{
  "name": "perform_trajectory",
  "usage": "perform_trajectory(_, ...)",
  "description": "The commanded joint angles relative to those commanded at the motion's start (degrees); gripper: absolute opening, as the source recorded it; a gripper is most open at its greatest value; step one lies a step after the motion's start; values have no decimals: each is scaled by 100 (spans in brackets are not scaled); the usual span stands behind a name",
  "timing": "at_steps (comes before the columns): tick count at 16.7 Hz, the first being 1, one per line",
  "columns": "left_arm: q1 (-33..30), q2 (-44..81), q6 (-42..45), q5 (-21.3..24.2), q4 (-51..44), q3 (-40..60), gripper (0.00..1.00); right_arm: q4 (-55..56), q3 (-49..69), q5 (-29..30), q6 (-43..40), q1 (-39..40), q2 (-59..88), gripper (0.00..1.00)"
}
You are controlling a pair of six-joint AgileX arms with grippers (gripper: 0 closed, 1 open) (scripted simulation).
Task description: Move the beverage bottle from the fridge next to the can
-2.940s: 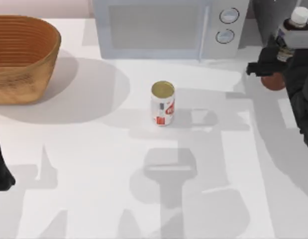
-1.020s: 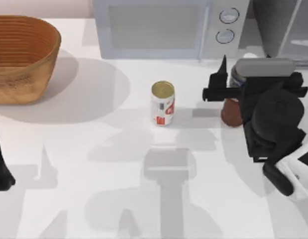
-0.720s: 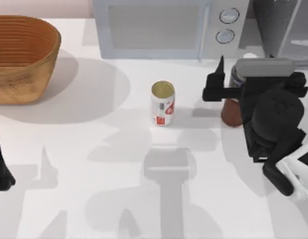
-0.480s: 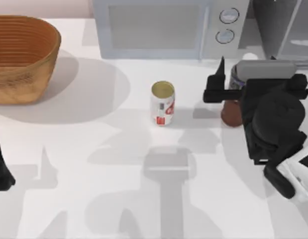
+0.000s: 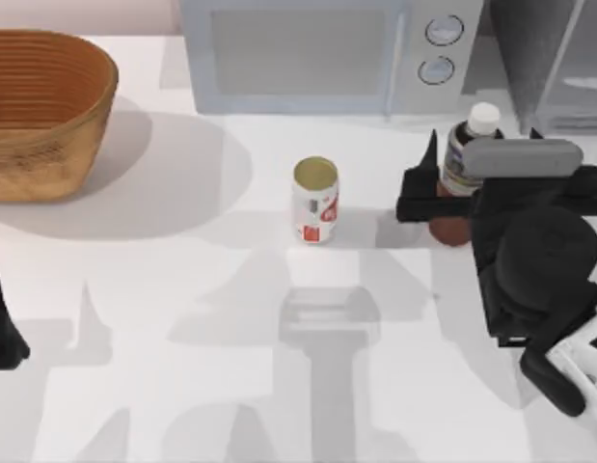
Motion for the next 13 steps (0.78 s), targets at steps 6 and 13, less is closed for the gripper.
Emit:
perform_trajectory(6, 0, 0, 0, 0, 0, 0, 100, -549, -177, -288, 1, -174, -898, 100)
perform_trajectory(13, 0, 0, 0, 0, 0, 0, 100, -2754, -1047, -1337, 6, -1067, -4220, 100)
